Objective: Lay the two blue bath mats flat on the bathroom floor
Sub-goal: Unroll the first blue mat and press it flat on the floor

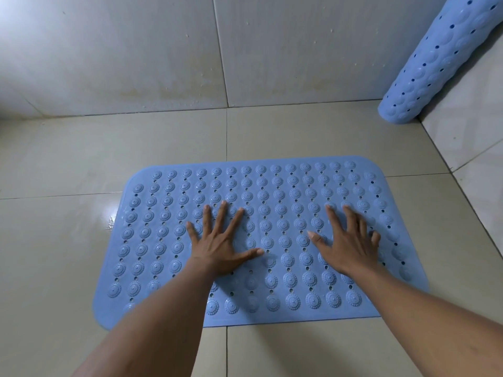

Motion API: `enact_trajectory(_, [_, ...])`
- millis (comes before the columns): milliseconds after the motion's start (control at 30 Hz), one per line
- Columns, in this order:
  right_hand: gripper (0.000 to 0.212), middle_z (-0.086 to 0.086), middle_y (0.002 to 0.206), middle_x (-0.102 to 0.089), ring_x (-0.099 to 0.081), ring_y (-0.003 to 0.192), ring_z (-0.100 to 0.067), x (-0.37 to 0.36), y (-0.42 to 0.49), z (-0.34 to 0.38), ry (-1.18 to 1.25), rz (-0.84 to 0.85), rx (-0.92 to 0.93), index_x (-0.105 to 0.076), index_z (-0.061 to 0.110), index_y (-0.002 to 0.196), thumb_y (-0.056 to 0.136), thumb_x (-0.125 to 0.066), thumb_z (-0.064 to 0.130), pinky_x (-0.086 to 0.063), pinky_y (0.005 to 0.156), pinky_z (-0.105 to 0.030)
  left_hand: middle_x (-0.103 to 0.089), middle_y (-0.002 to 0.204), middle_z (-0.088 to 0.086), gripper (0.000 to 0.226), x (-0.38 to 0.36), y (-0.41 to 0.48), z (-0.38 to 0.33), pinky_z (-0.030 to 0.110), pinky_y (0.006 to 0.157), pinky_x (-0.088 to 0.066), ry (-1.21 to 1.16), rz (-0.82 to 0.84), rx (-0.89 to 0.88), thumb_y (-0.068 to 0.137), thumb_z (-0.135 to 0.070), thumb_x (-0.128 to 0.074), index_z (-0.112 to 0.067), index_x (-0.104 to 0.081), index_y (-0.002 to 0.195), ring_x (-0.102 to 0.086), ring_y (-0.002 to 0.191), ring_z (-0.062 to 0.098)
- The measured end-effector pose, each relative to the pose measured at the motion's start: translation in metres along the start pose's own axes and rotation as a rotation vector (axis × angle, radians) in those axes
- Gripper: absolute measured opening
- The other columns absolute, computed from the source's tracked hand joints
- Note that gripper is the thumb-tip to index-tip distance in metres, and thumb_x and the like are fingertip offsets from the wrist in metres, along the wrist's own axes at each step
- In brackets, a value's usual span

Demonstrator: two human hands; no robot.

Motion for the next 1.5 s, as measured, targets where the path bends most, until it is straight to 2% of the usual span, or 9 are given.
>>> enact_trajectory(100, [0.082, 0.001, 0.168, 0.001, 0.002, 0.153, -0.025, 0.007, 0.008, 0.001, 0.002, -0.124, 0.064, -0.006, 0.039, 0.158, 0.088, -0.019, 0.079, -0.015, 0.117, -0.057, 0.039, 0.161, -0.004, 0.106, 0.007, 0.003, -0.007, 0.066, 0.115, 0.02, 0.004, -0.112, -0.008, 0.067, -0.103, -0.011, -0.05, 0.025, 0.151, 0.042, 0.144, 0.026])
enact_trajectory(367, [0.074, 0.006, 0.17, 0.001, 0.008, 0.155, -0.019, 0.043, 0.087, -0.008, 0.006, -0.218, 0.148, -0.009, 0.034, 0.16, 0.096, -0.021, 0.069, -0.003, 0.123, -0.055, 0.025, 0.167, -0.004, 0.084, 0.036, 0.072, -0.082, 0.058, 0.121, 0.013, -0.009, -0.249, -0.127, 0.089, -0.082, -0.017, -0.044, 0.014, 0.158, 0.031, 0.151, 0.026])
enact_trajectory(467, [0.076, 0.003, 0.17, -0.007, -0.001, 0.156, -0.022, 0.042, 0.112, -0.007, 0.014, -0.242, 0.167, -0.018, 0.033, 0.159, 0.091, -0.015, 0.069, -0.008, 0.122, -0.057, 0.016, 0.17, -0.004, 0.079, 0.035, 0.097, -0.11, 0.055, 0.123, 0.011, -0.015, -0.255, -0.162, 0.094, -0.075, -0.02, -0.041, 0.009, 0.159, 0.025, 0.153, 0.025])
enact_trajectory(667, [0.062, -0.008, 0.157, -0.037, -0.028, 0.149, -0.034, 0.024, 0.13, -0.012, 0.03, -0.465, 0.194, -0.046, 0.027, 0.149, 0.093, -0.041, 0.055, -0.023, 0.115, -0.06, -0.011, 0.17, 0.001, 0.077, 0.021, 0.119, -0.121, 0.052, 0.124, 0.002, -0.062, -0.418, -0.154, 0.093, -0.07, -0.026, -0.035, -0.017, 0.161, 0.003, 0.157, 0.027])
enact_trajectory(767, [0.06, -0.007, 0.153, -0.042, -0.029, 0.148, -0.036, 0.02, 0.128, -0.012, 0.002, -0.436, 0.21, -0.047, 0.032, 0.149, 0.094, -0.042, 0.055, -0.025, 0.113, -0.063, -0.017, 0.169, 0.004, 0.075, 0.017, 0.119, -0.123, 0.055, 0.123, -0.002, -0.024, -0.364, -0.156, 0.093, -0.069, -0.03, -0.041, -0.014, 0.16, -0.003, 0.157, 0.03])
enact_trajectory(1000, [0.062, -0.007, 0.153, -0.044, -0.028, 0.148, -0.037, 0.025, 0.132, -0.009, -0.021, -0.382, 0.206, -0.046, 0.034, 0.149, 0.092, -0.048, 0.057, -0.023, 0.113, -0.065, -0.04, 0.155, 0.008, 0.074, 0.023, 0.122, -0.123, 0.058, 0.112, -0.018, 0.038, -0.332, -0.092, 0.088, -0.071, -0.039, -0.044, -0.029, 0.156, -0.025, 0.148, 0.035])
enact_trajectory(1233, [0.061, -0.005, 0.155, -0.04, -0.021, 0.151, -0.035, 0.025, 0.139, -0.013, -0.032, -0.322, 0.191, -0.042, 0.038, 0.151, 0.093, -0.04, 0.06, -0.02, 0.115, -0.064, -0.042, 0.153, 0.016, 0.079, 0.024, 0.134, -0.132, 0.062, 0.104, -0.021, 0.154, -0.246, -0.186, 0.092, -0.071, -0.027, -0.03, -0.027, 0.16, -0.027, 0.145, 0.044])
enact_trajectory(1367, [0.062, -0.005, 0.155, -0.04, -0.02, 0.151, -0.035, 0.024, 0.141, -0.018, -0.036, -0.313, 0.169, -0.039, 0.039, 0.151, 0.093, -0.036, 0.061, -0.021, 0.114, -0.066, -0.028, 0.153, 0.018, 0.083, 0.034, 0.138, -0.142, 0.064, 0.109, -0.015, 0.258, -0.162, -0.222, 0.095, -0.07, -0.017, -0.022, -0.006, 0.162, -0.015, 0.145, 0.046])
enact_trajectory(1500, [0.065, -0.006, 0.16, -0.03, -0.015, 0.152, -0.036, 0.021, 0.138, -0.018, -0.056, -0.29, 0.159, -0.029, 0.037, 0.156, 0.095, -0.026, 0.062, -0.018, 0.115, -0.069, -0.006, 0.165, 0.014, 0.082, 0.037, 0.131, -0.145, 0.063, 0.115, -0.005, 0.217, -0.084, -0.2, 0.096, -0.071, -0.014, -0.027, 0.008, 0.161, 0.003, 0.151, 0.043])
Point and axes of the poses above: each hand's wrist, its own y-axis towards the middle knuckle, its own x-axis out of the back of the hand, z = x × y, the point moved 3 cm from there along y, towards the middle knuckle
